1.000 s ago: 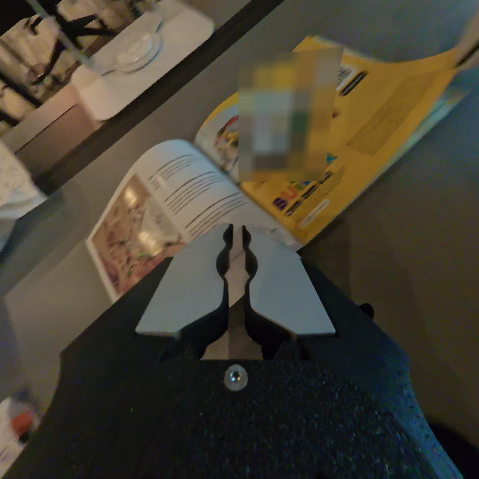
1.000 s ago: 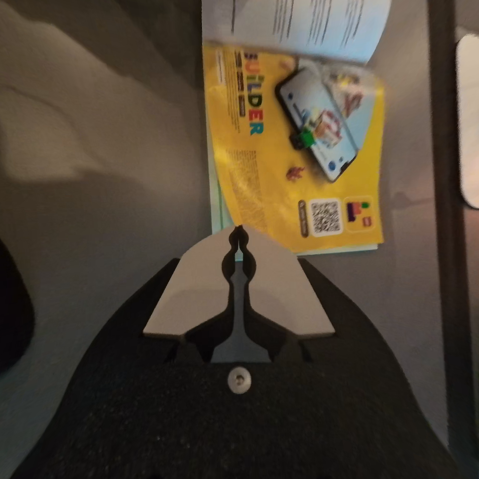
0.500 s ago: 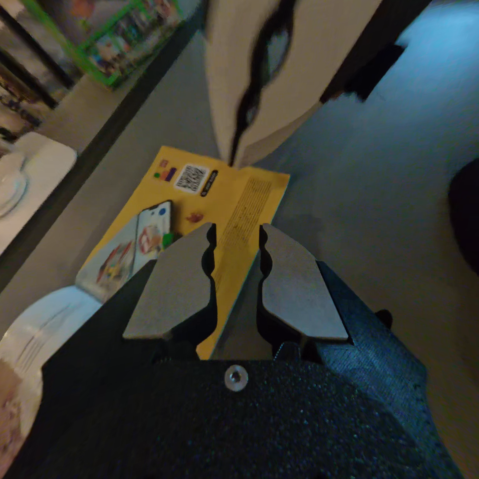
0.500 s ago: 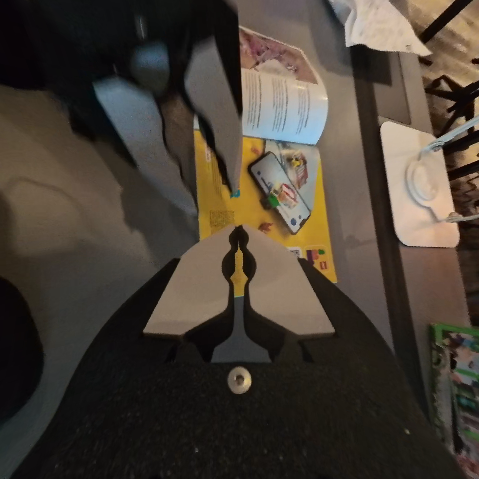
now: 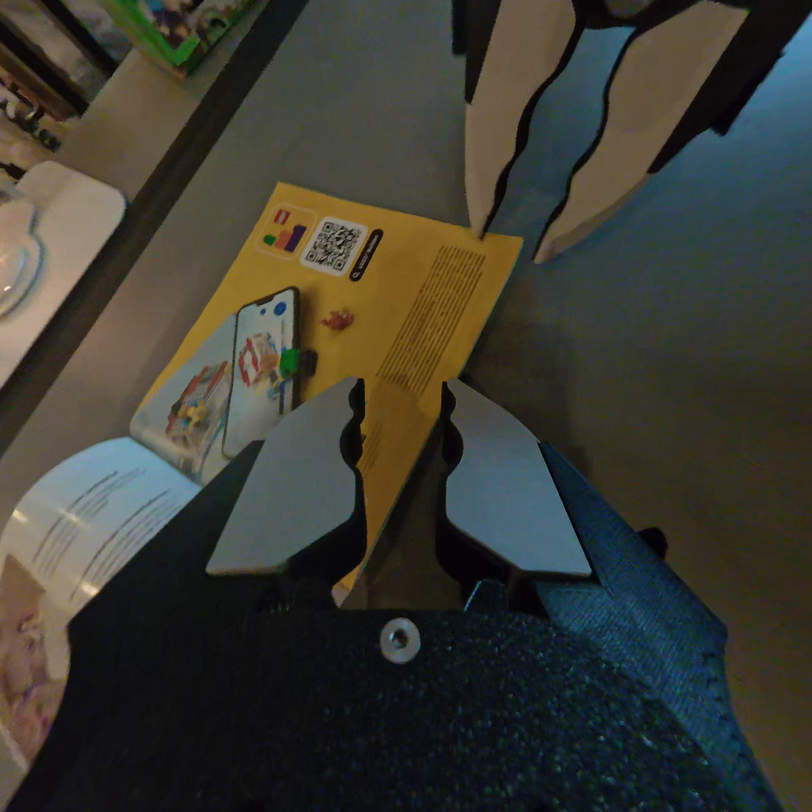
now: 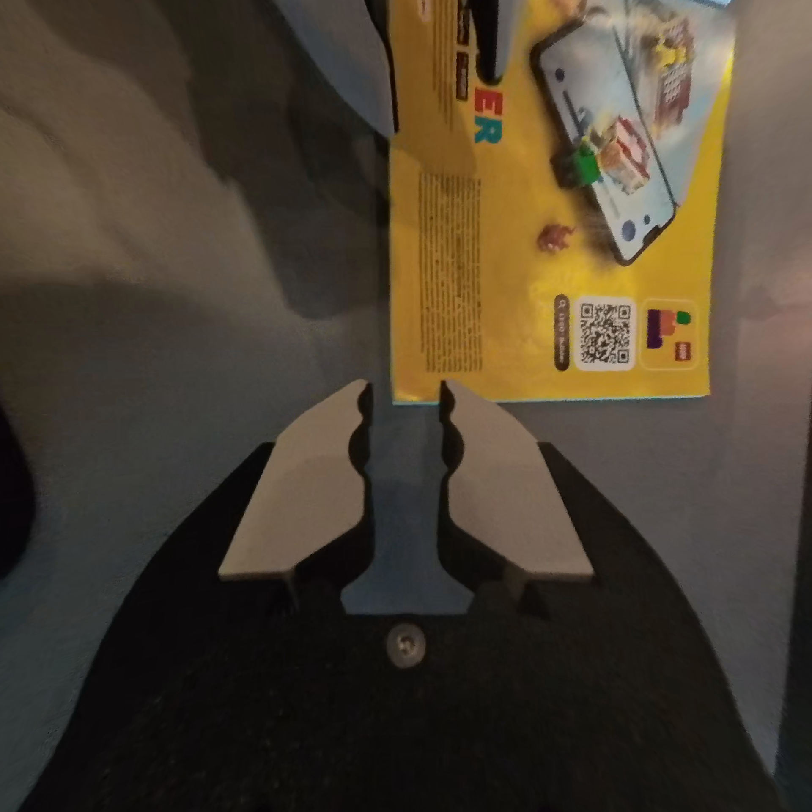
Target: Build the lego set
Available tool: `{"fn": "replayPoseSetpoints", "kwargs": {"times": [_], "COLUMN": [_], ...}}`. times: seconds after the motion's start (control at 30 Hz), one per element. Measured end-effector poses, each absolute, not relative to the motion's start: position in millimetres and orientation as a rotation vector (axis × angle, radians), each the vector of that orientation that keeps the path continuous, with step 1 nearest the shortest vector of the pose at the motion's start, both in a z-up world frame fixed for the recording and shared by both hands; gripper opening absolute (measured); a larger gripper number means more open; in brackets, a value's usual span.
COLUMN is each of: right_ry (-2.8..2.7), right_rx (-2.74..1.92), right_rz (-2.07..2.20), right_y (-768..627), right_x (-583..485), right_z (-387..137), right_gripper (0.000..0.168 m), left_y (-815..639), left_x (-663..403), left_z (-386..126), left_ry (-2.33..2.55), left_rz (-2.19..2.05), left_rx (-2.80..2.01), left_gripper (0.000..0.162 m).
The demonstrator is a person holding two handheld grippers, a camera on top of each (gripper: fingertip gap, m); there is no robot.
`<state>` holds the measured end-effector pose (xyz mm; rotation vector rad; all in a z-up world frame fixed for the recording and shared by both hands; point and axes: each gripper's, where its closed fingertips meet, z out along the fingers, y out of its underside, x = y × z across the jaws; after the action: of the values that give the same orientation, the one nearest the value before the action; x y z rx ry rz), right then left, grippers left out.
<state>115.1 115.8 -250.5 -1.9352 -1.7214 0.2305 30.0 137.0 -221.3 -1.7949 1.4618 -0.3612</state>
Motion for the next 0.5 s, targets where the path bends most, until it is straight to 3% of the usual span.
{"fn": "replayPoseSetpoints", "kwargs": {"times": [0.17,0.5], "right_ry": [-1.754,-1.684], "right_rx": [-1.936,-2.023], "right_rz": [0.276,0.588], "right_y": [119,113], "right_x": [116,110], "right_z": [-254,-236], "right_gripper": [0.002,0.000], "left_y": [137,133], "left_x": [17,15], "left_z": [-214,-217], "left_ry": [1.417,1.415], "left_rz": [-0.343,-0.387], "left_rx": [-1.795,-1.809], "left_gripper": [0.031,0.031]}}
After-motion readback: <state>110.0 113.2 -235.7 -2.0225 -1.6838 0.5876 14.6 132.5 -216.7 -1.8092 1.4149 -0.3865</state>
